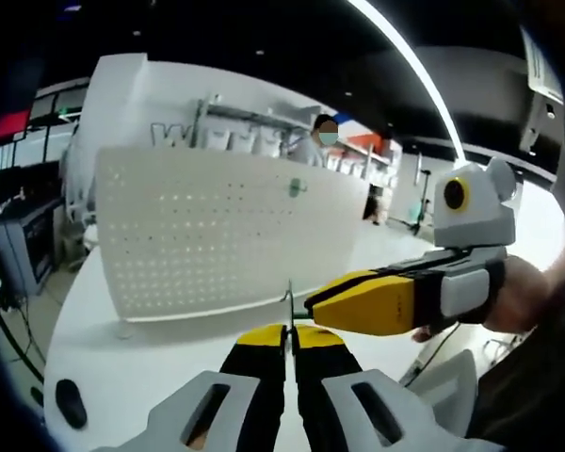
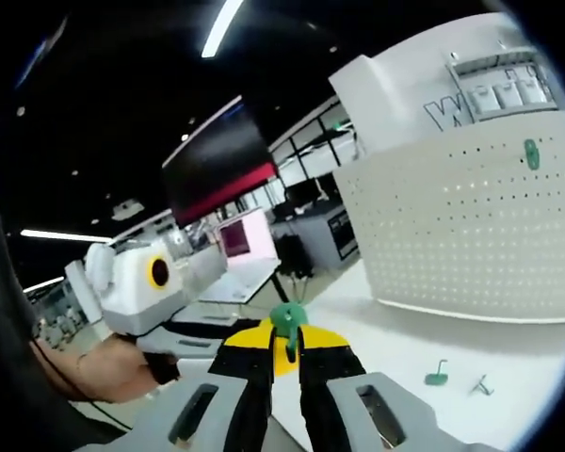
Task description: Insert the hook assembly into the mounting plate slot until the hook locks in place.
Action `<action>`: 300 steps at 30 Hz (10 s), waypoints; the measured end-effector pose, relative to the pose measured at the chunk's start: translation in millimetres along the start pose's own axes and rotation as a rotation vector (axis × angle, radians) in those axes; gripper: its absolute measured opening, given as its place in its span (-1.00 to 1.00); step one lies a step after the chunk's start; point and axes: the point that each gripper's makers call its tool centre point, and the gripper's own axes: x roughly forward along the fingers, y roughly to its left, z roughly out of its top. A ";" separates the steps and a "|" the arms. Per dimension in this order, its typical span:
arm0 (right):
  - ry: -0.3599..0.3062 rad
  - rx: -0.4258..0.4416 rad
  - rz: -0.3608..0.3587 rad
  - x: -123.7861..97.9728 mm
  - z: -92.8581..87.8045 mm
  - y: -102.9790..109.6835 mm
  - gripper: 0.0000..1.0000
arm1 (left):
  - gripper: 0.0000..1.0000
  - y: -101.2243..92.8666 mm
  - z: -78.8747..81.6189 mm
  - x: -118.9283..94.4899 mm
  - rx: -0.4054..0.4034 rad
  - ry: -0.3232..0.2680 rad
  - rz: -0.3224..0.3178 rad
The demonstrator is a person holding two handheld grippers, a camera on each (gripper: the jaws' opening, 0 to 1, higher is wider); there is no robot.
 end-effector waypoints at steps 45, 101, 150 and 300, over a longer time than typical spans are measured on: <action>-0.074 0.008 -0.048 -13.7 11.2 -12.3 -1.00 | -0.92 -21.0 18.3 8.6 0.207 -0.002 -0.012; -0.025 -0.148 -0.232 -32.5 0.2 -60.4 -1.00 | 1.00 -61.8 6.0 13.5 0.028 -0.003 -0.203; -0.197 -0.278 -0.754 -80.2 92.0 -248.2 -1.00 | 1.00 -3.4 3.0 6.3 0.013 0.000 -0.095; -0.179 -0.225 -0.759 -129.4 71.5 -255.9 -0.51 | 1.00 16.8 5.3 -37.6 0.002 -0.038 0.092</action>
